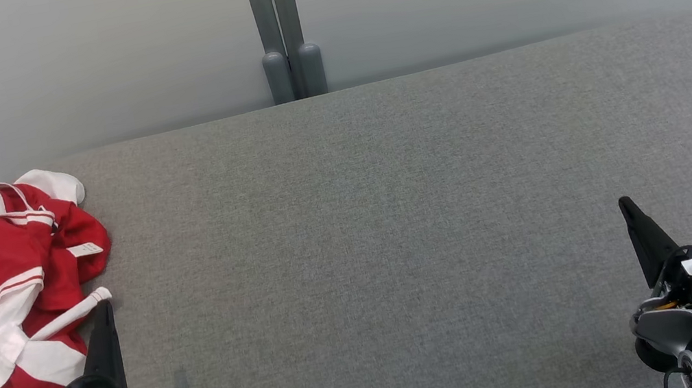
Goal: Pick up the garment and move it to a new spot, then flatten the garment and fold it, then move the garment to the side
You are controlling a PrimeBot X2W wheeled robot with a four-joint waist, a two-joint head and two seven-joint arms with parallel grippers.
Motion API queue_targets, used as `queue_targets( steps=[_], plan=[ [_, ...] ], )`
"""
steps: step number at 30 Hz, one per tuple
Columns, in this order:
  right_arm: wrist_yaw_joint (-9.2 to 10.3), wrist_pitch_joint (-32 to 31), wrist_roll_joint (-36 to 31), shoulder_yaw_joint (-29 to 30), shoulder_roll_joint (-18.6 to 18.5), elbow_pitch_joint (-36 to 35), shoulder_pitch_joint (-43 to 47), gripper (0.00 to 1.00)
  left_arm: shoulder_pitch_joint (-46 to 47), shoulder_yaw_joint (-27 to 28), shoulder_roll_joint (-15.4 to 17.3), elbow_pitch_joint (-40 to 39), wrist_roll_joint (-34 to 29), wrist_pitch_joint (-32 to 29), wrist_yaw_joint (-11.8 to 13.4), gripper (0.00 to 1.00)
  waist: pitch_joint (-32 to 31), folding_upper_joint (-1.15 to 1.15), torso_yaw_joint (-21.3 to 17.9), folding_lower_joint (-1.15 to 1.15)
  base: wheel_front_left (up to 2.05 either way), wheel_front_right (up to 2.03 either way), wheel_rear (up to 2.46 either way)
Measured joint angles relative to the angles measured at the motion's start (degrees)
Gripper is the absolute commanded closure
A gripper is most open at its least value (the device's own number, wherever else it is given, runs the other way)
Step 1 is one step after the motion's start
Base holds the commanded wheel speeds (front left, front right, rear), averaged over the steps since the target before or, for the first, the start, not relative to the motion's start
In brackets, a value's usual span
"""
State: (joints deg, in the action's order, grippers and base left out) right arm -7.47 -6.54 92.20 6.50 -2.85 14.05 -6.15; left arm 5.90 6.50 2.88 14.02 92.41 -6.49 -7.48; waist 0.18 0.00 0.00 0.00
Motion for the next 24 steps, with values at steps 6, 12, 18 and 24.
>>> queue_targets(
  steps=[6,12,18,24],
  plan=[
    [0.00,0.00,0.00,0.00,0.00,0.00,0.00,1.00,0.00,0.00,0.00,0.00,0.00,0.00,0.00,1.00,0.00,0.00,0.00,0.00,0.00,0.00,0.00],
    [0.00,0.00,0.00,0.00,0.00,0.00,0.00,1.00,0.00,0.00,0.00,0.00,0.00,0.00,0.00,1.00,0.00,0.00,0.00,0.00,0.00,0.00,0.00],
    [0.00,0.00,0.00,0.00,0.00,0.00,0.00,1.00,0.00,0.00,0.00,0.00,0.00,0.00,0.00,1.00,0.00,0.00,0.00,0.00,0.00,0.00,0.00],
    [0.00,0.00,0.00,0.00,0.00,0.00,0.00,1.00,0.00,0.00,0.00,0.00,0.00,0.00,0.00,1.00,0.00,0.00,0.00,0.00,0.00,0.00,0.00]
  ],
)
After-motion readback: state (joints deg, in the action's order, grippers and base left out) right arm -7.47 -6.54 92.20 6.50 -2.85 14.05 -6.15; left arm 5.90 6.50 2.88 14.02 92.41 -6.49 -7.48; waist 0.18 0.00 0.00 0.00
